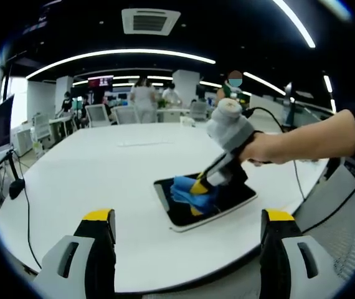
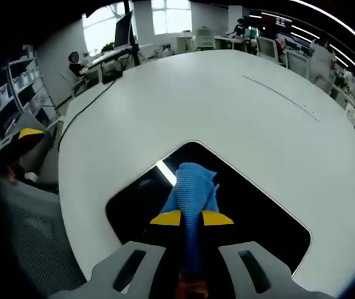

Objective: Wipe the mirror surface with the cleaning cloth until all visible marks leave the cleaned area.

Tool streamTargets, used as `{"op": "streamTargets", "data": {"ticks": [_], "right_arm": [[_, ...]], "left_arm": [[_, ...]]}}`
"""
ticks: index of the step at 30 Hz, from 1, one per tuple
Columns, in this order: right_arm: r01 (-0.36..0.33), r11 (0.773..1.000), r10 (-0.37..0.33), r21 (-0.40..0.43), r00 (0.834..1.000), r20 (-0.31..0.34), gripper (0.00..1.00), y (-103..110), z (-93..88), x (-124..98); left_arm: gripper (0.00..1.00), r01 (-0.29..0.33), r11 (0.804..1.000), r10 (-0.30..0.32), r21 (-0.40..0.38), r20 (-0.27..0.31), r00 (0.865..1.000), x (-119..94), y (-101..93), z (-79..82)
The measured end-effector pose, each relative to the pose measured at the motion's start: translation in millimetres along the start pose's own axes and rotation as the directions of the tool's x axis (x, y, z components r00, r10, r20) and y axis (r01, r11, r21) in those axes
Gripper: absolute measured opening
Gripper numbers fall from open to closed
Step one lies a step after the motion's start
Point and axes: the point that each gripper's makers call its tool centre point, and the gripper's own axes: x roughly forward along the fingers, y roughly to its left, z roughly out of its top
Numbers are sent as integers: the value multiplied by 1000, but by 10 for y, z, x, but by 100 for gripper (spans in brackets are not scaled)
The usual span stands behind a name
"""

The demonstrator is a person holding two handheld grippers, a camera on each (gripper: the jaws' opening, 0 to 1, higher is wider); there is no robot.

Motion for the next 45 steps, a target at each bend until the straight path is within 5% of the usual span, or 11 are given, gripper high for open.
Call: {"op": "streamTargets", "data": {"ticks": [45], "right_arm": [[54, 997, -53, 63, 998, -18, 5, -354, -314, -246]], "left_arm": [[97, 0, 1000, 0, 2, 2, 1000, -29, -8, 10]]}}
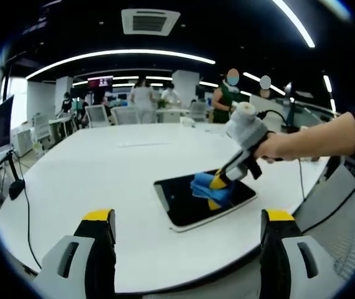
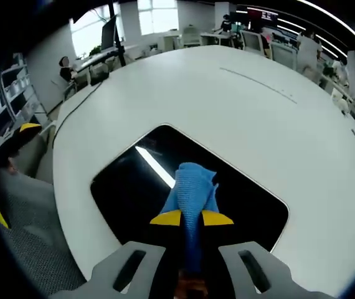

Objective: Wipe the mirror surface with the cleaning cloth until all visible marks leave the cleaned area.

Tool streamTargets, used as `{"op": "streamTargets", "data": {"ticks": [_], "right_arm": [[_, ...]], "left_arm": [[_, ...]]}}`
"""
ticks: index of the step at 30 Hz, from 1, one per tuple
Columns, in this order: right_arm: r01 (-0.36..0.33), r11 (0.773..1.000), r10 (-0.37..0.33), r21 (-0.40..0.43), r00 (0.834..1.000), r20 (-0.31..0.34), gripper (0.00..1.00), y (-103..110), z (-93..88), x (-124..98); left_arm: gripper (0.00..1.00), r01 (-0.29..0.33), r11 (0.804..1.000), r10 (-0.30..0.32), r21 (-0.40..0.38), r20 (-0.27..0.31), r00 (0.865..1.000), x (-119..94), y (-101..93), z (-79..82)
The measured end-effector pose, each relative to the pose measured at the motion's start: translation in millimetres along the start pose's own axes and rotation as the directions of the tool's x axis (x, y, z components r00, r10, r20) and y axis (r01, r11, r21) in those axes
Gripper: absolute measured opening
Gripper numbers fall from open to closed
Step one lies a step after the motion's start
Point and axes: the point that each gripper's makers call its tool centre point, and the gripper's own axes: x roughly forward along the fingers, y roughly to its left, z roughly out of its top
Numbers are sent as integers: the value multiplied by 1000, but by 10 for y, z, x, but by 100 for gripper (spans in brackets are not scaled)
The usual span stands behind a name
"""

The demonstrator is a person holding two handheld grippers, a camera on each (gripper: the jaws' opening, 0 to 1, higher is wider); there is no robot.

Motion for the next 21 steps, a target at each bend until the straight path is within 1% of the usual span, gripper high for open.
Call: {"op": "streamTargets", "data": {"ticks": [21], "right_arm": [[15, 1000, -14, 21, 1000, -2, 5, -121, -86, -68]], "left_arm": [[97, 1, 1000, -1, 0, -1, 1000, 3, 0, 2]]}}
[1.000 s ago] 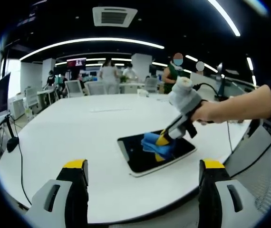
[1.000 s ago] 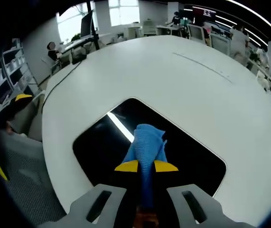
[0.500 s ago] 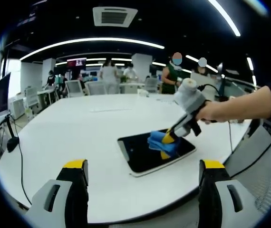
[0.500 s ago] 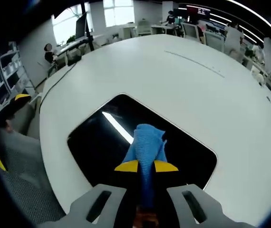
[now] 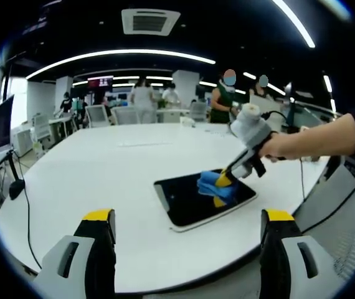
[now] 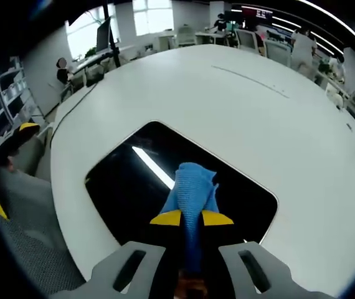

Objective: Wipe the mirror surface with the cleaning cloth until all visible marks leave the cleaned area.

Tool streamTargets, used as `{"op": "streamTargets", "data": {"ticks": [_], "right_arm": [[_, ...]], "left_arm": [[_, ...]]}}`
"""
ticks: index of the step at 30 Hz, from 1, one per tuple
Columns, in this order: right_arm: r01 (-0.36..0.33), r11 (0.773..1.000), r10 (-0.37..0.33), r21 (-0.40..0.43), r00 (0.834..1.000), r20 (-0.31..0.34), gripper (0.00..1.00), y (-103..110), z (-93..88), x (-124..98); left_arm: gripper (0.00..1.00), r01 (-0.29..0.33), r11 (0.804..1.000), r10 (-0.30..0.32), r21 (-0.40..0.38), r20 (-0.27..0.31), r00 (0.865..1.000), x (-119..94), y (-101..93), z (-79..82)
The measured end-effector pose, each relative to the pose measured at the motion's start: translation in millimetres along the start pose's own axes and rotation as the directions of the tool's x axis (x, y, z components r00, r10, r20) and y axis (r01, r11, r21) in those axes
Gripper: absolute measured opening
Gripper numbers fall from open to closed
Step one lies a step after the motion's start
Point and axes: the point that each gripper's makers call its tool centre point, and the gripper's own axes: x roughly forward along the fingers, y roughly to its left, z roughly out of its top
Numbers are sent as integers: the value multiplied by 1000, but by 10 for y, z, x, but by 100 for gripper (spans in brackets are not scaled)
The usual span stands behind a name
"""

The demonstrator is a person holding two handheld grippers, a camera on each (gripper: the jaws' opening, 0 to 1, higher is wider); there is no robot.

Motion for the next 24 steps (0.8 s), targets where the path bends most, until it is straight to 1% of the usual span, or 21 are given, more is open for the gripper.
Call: {"op": "streamTargets", "data": {"ticks": [10, 24], "right_arm": [[5, 1000, -5, 5, 1000, 0, 5, -28, -8, 0], [21, 1000, -21, 19, 1000, -6, 5, -111, -80, -60]], "left_arm": [[97, 0, 1000, 0, 0, -4, 1000, 4, 1, -5], [97, -4, 1000, 4, 0, -3, 1000, 3, 5, -9]]}}
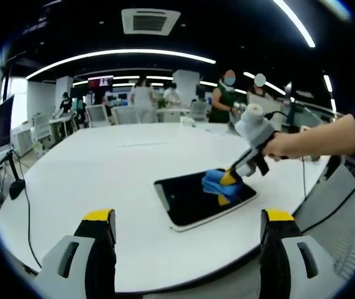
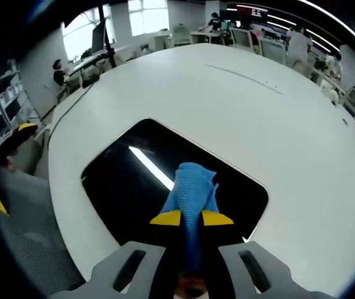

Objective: Wipe the mirror surface with the cleaning cloth until all visible marks leave the cleaned area.

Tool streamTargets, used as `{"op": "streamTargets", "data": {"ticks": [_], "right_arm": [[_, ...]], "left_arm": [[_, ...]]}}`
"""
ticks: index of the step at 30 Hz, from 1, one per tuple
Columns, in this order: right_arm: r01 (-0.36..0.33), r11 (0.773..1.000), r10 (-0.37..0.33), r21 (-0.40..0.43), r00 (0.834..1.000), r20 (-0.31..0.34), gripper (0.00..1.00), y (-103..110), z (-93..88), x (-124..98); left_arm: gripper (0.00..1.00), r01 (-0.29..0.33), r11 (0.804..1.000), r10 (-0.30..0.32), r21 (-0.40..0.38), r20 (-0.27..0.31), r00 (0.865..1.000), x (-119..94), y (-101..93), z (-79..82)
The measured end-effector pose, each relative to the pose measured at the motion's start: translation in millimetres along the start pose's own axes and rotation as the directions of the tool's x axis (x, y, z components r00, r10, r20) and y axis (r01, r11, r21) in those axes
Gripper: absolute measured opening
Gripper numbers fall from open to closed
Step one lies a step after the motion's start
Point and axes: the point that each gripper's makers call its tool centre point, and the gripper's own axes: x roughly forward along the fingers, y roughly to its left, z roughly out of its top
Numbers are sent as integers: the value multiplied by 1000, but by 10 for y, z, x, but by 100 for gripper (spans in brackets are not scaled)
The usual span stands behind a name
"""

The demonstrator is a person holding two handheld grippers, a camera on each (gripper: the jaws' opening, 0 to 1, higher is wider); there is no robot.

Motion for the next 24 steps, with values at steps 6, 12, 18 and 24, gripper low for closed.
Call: {"op": "streamTargets", "data": {"ticks": [6, 12, 18, 24], "right_arm": [[1, 1000, -1, 7, 1000, 4, 5, -18, -20, -12], [-1, 1000, 1, 10, 1000, 6, 5, -17, -21, -12], [-3, 1000, 3, 8, 1000, 3, 5, -11, -23, -12], [-4, 1000, 4, 3, 1000, -3, 5, -7, -23, -10]], "left_arm": [[97, 0, 1000, 0, 0, -1, 1000, 4, -3, -1], [97, 1, 1000, -1, 0, -2, 1000, 9, -3, -3], [96, 4, 1000, -4, 0, 2, 1000, 6, -9, 4], [96, 4, 1000, -4, 0, 8, 1000, 4, -6, 11]]}}
